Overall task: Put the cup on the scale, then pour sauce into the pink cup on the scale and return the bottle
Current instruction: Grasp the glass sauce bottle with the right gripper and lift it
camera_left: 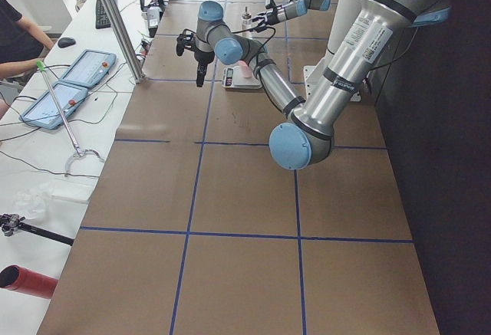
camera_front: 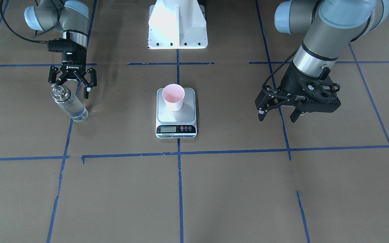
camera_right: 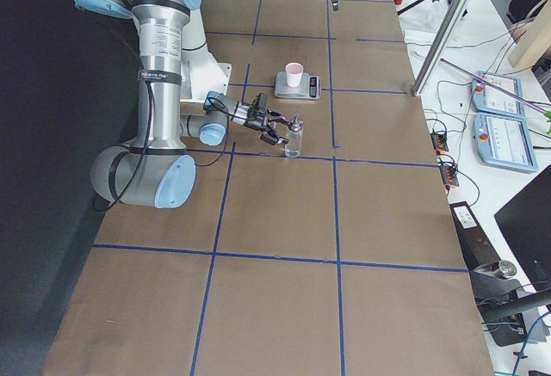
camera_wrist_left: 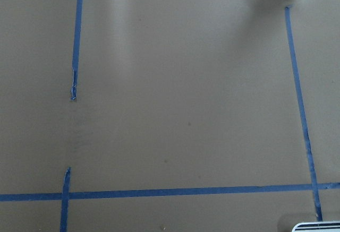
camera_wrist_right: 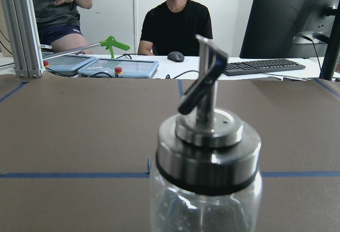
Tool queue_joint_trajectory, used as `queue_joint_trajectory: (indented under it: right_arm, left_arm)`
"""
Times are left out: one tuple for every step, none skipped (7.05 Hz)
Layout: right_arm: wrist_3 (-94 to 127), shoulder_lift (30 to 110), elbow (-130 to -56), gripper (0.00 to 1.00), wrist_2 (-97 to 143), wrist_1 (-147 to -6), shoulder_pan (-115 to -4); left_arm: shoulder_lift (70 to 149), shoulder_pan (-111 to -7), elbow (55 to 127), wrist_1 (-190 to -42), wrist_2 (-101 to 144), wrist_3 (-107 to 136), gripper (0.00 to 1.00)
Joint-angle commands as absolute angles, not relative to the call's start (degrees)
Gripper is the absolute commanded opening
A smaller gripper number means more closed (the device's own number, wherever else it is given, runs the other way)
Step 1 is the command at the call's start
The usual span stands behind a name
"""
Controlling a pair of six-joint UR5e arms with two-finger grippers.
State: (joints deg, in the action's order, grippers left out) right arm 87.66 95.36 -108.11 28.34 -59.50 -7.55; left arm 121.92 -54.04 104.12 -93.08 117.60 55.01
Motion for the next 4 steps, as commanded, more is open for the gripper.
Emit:
queue_joint_trajectory:
  right_arm:
    - [87.5,95.3,-107.1,1.00,28.7,-59.4,-8.8]
    - [87.5,95.3,-106.8,1.00,28.7,-59.2,-9.0]
    - [87.4,95.2,-106.5,1.00,28.7,-59.2,-9.1]
    - [87.4,95.2,-106.5,1.00,28.8,-59.2,-9.2]
  left_arm:
    - [122.0,-54.1,104.2,-93.1,117.6,55.0,0.99]
    - [121.9,-54.1,104.2,-93.1,117.6,55.0,0.99]
    - [121.9,-54.1,104.2,-93.1,117.6,55.0,0.99]
    - [121.9,-54.1,104.2,-93.0,117.6,55.0,0.99]
